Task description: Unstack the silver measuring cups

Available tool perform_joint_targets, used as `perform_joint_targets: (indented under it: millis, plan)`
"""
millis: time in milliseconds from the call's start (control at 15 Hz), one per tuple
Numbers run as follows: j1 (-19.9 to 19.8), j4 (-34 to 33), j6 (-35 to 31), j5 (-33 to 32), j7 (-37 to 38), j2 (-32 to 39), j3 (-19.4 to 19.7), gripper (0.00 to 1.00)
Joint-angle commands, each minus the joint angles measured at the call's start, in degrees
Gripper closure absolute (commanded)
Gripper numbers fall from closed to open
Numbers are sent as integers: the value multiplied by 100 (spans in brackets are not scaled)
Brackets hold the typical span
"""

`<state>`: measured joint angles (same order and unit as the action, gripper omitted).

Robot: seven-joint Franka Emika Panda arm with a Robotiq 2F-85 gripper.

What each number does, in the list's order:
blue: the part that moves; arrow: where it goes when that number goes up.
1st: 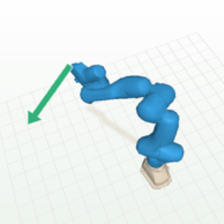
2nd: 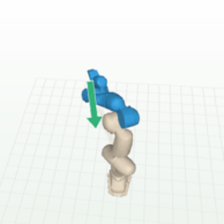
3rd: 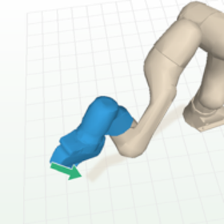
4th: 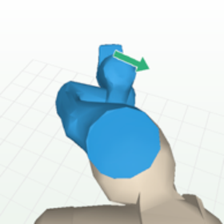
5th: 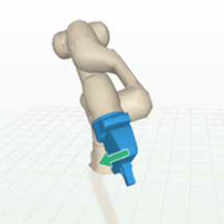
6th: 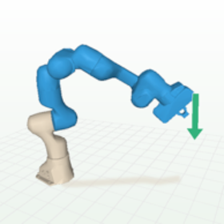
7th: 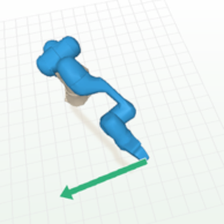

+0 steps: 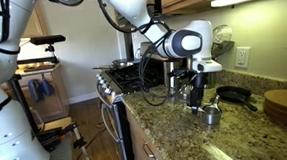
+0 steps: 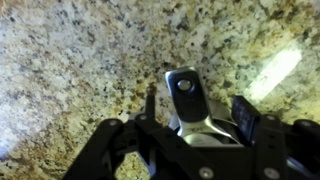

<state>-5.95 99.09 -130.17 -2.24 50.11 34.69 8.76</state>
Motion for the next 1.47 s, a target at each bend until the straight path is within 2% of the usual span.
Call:
perform_joint_targets:
  millis: [0, 267, 467, 600, 667, 733, 800, 867, 1067, 1133, 1200, 1267, 1400]
  plan:
    - [82, -164, 56, 150, -80, 105, 120, 52]
    - [88, -179, 61, 150, -78, 116, 124, 72]
    - [93, -165, 66, 142, -74, 100, 129, 77]
    - [91, -141, 66, 146, -77, 89, 130, 76]
    - [89, -122, 64, 147, -85, 78, 130, 66]
    - [98, -108, 57, 128, -77, 72, 140, 48]
    - [94, -99, 52, 135, -78, 70, 139, 58]
    - [94, -90, 51, 137, -69, 64, 145, 78]
    - [100, -85, 64, 130, -60, 55, 157, 90]
    - [99, -85, 72, 131, -64, 55, 158, 90]
    - [97, -75, 69, 131, -86, 42, 152, 87]
    - [92, -58, 75, 151, -80, 14, 148, 60]
    - [99, -9, 57, 145, -79, -42, 153, 58]
